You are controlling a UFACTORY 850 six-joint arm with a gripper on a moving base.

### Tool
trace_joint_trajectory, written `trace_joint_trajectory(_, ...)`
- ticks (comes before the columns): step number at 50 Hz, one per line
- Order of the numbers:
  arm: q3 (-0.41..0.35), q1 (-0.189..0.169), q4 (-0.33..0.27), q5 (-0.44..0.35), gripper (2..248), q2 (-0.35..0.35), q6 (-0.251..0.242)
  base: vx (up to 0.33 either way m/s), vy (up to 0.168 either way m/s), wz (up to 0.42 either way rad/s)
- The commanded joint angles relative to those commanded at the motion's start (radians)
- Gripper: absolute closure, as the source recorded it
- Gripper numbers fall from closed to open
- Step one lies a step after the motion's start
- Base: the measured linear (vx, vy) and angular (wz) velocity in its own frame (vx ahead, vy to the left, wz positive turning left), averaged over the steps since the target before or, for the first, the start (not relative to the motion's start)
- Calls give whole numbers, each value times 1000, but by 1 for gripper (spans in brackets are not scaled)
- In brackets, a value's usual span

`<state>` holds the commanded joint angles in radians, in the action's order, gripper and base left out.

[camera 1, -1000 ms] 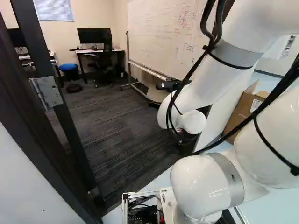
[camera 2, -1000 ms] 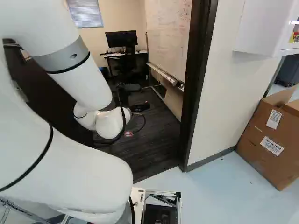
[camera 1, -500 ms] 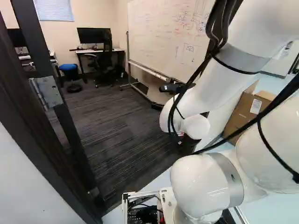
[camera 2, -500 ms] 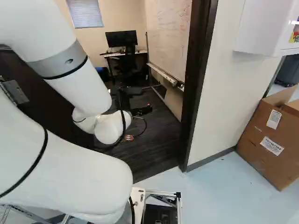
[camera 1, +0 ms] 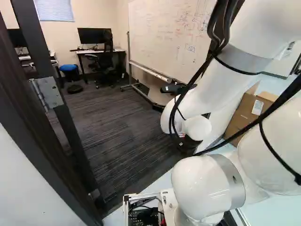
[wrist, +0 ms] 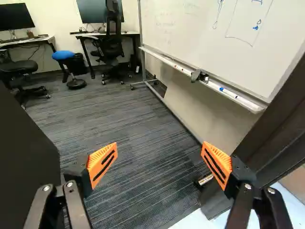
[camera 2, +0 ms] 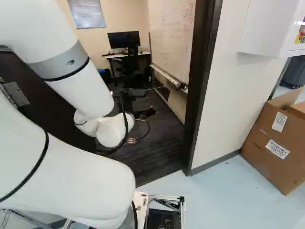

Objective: Open the door and move inside

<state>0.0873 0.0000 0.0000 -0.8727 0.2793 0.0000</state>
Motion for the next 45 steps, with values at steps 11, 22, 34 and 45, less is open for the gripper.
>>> trace_joint_trajectory(11,0,0,0,0,3,0,0,41,40,33)
trace_joint_trajectory(22,0,0,0,0,3,0,0,83,2,-6)
trace_joint_trajectory(34,0,0,0,0,3,0,0,97,1,-7)
trace_joint_trajectory(45,0,0,0,0,3,0,0,119,3,-12)
